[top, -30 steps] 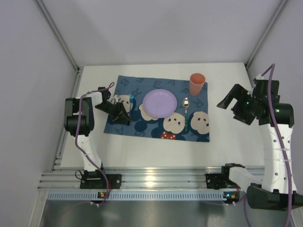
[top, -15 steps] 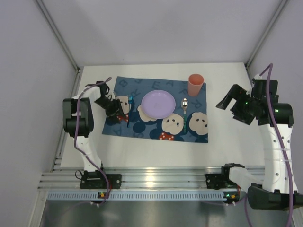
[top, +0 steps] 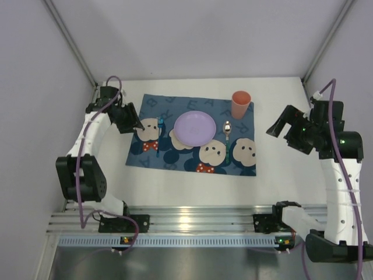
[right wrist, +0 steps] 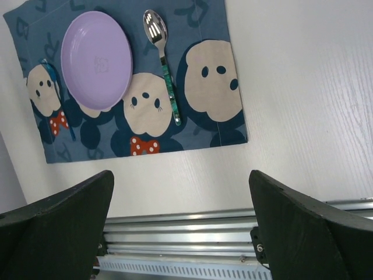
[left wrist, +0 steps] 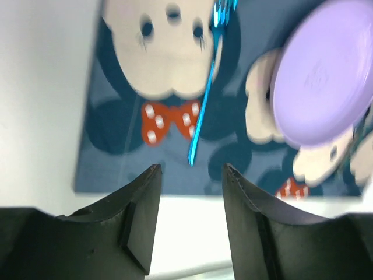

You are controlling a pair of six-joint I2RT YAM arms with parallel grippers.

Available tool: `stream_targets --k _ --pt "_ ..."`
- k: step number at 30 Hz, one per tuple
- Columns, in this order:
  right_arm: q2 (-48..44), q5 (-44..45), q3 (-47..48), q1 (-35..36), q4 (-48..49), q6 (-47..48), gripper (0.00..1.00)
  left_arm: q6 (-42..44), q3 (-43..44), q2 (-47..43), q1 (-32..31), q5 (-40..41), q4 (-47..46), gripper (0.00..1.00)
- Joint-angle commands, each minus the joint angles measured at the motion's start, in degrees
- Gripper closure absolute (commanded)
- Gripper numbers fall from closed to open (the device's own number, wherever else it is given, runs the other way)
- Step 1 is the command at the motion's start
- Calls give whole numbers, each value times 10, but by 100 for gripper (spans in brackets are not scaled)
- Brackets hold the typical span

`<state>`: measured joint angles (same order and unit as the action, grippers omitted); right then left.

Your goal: Set the dinner table for one person

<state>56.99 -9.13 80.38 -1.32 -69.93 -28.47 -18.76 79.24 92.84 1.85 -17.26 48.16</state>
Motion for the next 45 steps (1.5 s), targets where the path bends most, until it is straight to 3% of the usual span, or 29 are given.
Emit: stream_targets --k 1,3,4,6,7,8,11,14,21,33,45 --pt "-29 -12 25 9 11 15 0 -32 -115 -119 1 144 -188 50" --pt "-49 -22 23 9 20 17 0 -21 -205 -219 1 168 -310 50" --pt "-56 -23 23 9 23 16 0 -15 -306 -254 1 223 -442 51" --pt "-76 -29 26 9 35 17 0 32 -411 -353 1 258 -565 51" --pt "-82 -32 28 9 37 18 0 46 -505 -380 1 286 -629 51" --pt "-93 -34 29 9 41 20 0 87 -548 -404 0 296 -731 51" --pt "-110 -50 16 9 58 28 0 136 -660 -453 0 316 -833 44" --pt "-129 -73 0 9 79 29 0 169 -683 -438 0 323 -824 44" --pt "-146 -88 -22 9 92 37 0 158 -726 -333 2 304 -938 42" --pt "-137 -69 -15 9 67 52 0 173 -653 -156 2 282 -1056 42" --pt "-136 -61 -22 9 66 51 0 178 -607 -120 11 266 -1002 42"
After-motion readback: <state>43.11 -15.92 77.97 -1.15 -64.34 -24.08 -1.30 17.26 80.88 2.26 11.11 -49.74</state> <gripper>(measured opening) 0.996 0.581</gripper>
